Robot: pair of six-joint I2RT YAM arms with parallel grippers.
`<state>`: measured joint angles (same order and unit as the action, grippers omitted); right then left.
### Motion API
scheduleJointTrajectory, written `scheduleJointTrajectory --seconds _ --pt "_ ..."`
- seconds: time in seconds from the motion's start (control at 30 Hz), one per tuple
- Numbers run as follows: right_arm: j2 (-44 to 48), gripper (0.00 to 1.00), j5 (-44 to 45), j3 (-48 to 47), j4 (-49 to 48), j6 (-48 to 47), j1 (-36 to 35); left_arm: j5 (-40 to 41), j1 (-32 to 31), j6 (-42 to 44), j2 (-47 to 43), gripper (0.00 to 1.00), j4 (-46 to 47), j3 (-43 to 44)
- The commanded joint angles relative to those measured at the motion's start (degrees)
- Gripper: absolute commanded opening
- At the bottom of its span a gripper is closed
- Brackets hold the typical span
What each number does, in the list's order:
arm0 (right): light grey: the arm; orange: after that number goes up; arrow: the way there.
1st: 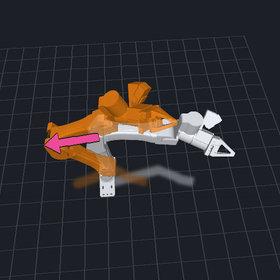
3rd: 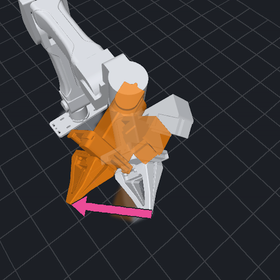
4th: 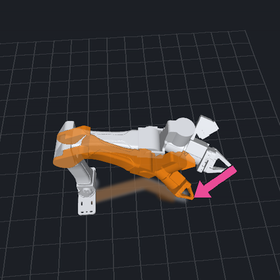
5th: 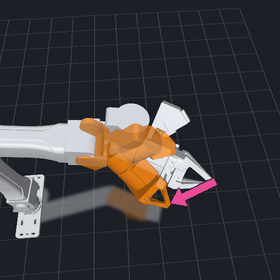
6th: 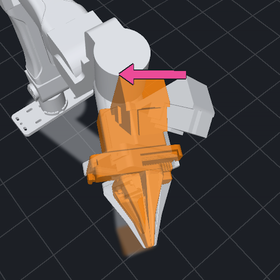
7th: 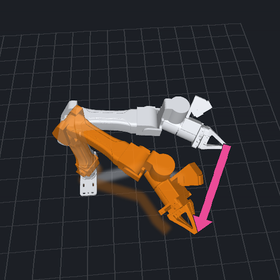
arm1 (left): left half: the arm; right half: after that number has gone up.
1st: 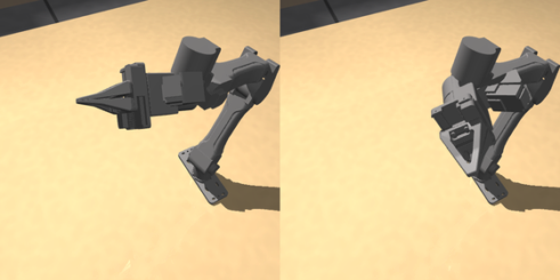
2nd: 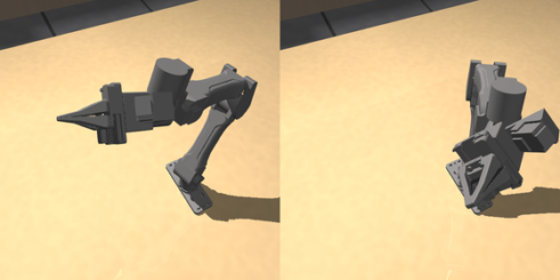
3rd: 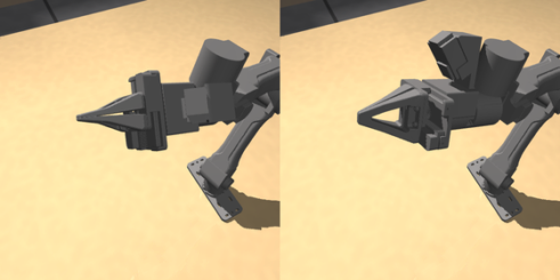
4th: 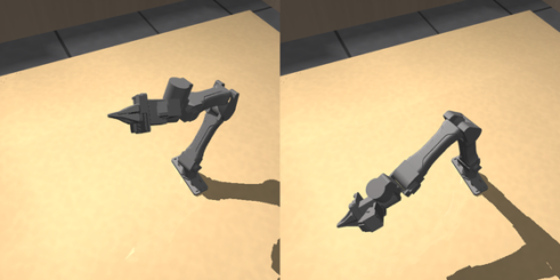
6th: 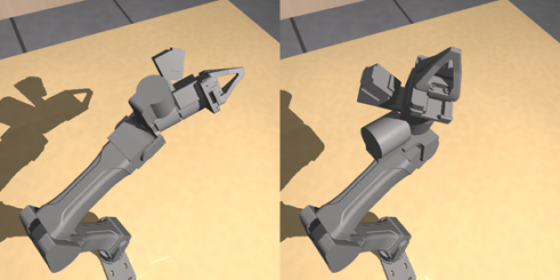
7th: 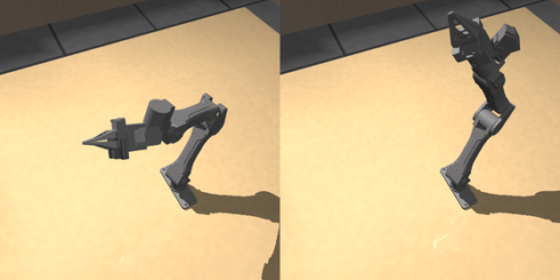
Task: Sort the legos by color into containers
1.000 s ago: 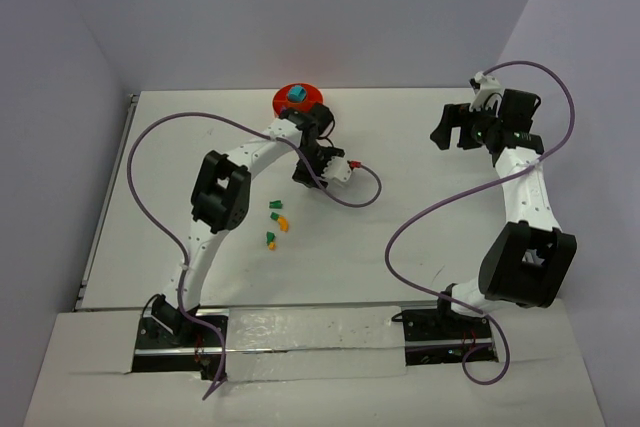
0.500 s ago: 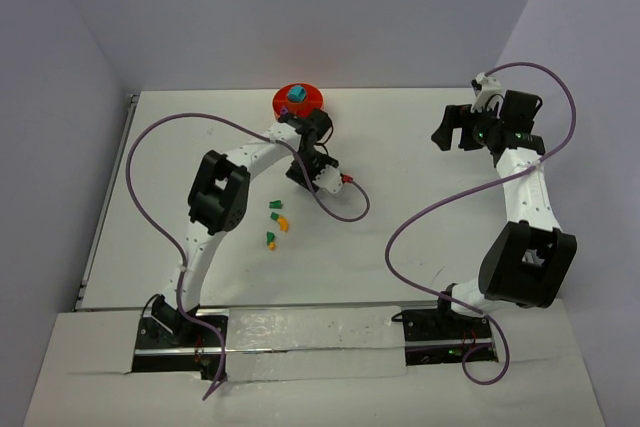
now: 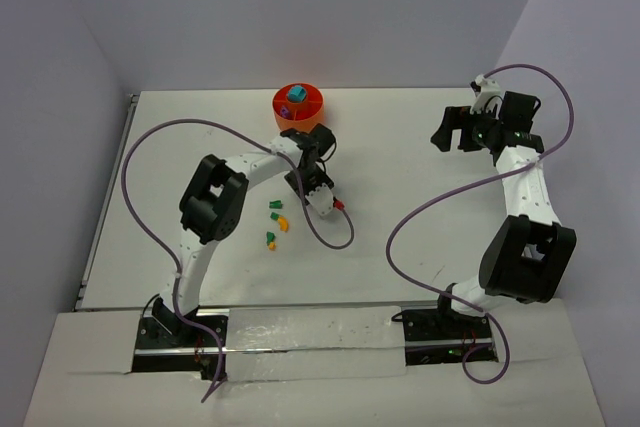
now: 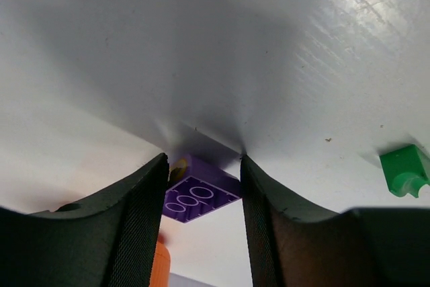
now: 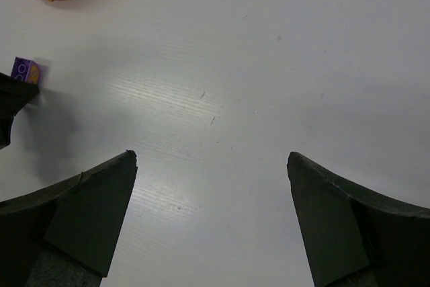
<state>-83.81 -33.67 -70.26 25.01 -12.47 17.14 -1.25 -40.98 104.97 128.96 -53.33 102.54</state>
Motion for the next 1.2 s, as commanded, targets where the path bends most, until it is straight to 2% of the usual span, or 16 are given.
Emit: scheduleJointTrajectory --seconds 0.0,0.1,0.2,0.37,0.57,0.87,1.1,1.17 --pt "0.2 1.0 -0.6 -0.7 -0.2 0.3 0.5 0.9 -0.9 4.9 -0.6 0.52 3.6 -2.8" --pt "0.5 1.0 -0.7 -0.7 -0.1 0.3 0.5 3.2 -0.9 6.3 -1.1 0.5 7.1 -4.5" --pt "0.6 1.0 -0.6 -0.4 -0.2 0.3 0.5 2.7 -0.9 6.7 -1.2 0.38 9.1 -4.5" --pt "0.7 1.0 -1.0 -0.4 0.0 0.5 0.5 -0.7 -1.1 5.0 -2.3 0.29 9.3 -3.1" --pt "0.4 1.0 -1.7 -0.9 0.4 1.4 0.5 -7.4 -1.3 0.2 -4.7 0.15 4.5 0.4" --pt "0.6 1.0 -2.6 -1.5 0.7 2.4 0.5 -24.9 -0.2 -15.0 -7.8 0.01 -5.9 9.9" --pt "0.6 1.0 -3.4 -1.9 1.1 3.4 0.4 -39.3 5.3 -28.4 -8.2 0.0 -11.4 17.3" --pt "0.6 1.0 -3.5 -1.8 1.0 3.7 0.3 -46.6 8.6 -36.5 -7.6 0.0 -11.0 20.5"
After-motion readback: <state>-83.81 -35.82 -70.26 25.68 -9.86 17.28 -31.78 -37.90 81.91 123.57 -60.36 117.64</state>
